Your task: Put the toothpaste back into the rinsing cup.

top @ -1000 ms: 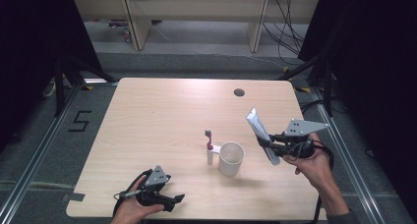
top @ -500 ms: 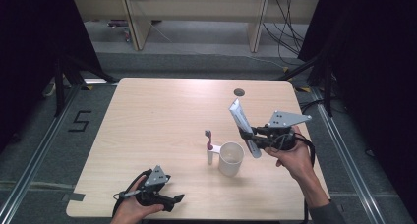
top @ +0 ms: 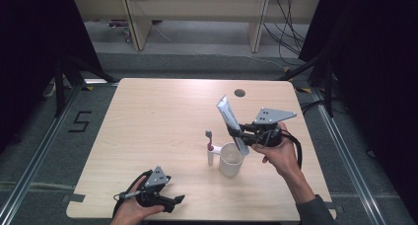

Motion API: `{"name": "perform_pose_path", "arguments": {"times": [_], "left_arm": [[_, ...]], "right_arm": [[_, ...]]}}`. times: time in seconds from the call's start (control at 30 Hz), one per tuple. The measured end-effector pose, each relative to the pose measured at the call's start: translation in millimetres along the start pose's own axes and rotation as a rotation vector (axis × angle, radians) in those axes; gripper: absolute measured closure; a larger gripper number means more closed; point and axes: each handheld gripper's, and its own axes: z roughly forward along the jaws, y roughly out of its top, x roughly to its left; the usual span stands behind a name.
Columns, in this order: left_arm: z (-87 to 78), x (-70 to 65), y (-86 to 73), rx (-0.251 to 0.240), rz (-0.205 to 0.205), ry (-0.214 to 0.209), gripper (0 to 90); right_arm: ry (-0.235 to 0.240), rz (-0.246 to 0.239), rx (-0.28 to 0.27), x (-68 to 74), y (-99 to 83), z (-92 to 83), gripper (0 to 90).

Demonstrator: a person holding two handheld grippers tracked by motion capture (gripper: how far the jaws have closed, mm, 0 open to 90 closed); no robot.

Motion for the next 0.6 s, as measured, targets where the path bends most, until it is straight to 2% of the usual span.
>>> {"name": "perform_pose_path", "arguments": {"times": [0.03, 0.07, 0.13, 0.17, 0.2, 0.4, 0.47, 0.5, 0.6], "left_arm": [[0.2, -0.2, 0.1, -0.003, -0.003, 0.002, 17.6], [0.2, -0.1, 0.3, -0.004, -0.004, 0.002, 17.6], [-0.2, -0.2, 0.3, -0.003, -0.002, 0.005, 17.6], [-0.3, -0.3, 0.1, -0.003, -0.003, 0.005, 17.6], [-0.2, -0.2, 0.2, -0.003, -0.002, 0.002, 17.6], [0.4, -0.1, 0.1, -0.001, 0.001, 0.004, 17.6], [0.4, -0.2, 0.1, -0.001, 0.000, 0.001, 17.6], [0.3, 0.3, 0.0, 0.004, 0.006, 0.008, 17.6], [0.8, 0.1, 0.1, 0.004, 0.002, 0.007, 17.6]], "right_arm": [[0.004, 0.013, -0.003, 0.9, -0.3, 2.2, 77.5], [-0.003, -0.010, -0.016, -0.6, -0.3, 4.2, 77.5], [0.009, 0.003, -0.013, -0.7, -1.0, 7.2, 77.5], [-0.001, -0.009, -0.026, -1.2, -1.7, 9.5, 77.5], [0.005, 0.002, -0.009, -0.1, -2.2, 9.9, 77.5], [0.018, 0.021, -0.011, 1.7, -9.5, 17.1, 77.5], [0.010, 0.001, -0.025, 1.0, -12.3, 20.0, 77.5], [0.031, 0.031, 0.001, 2.3, -13.6, 19.7, 77.5], [0.021, 0.010, 0.001, 1.9, -18.0, 22.0, 77.5]]}}
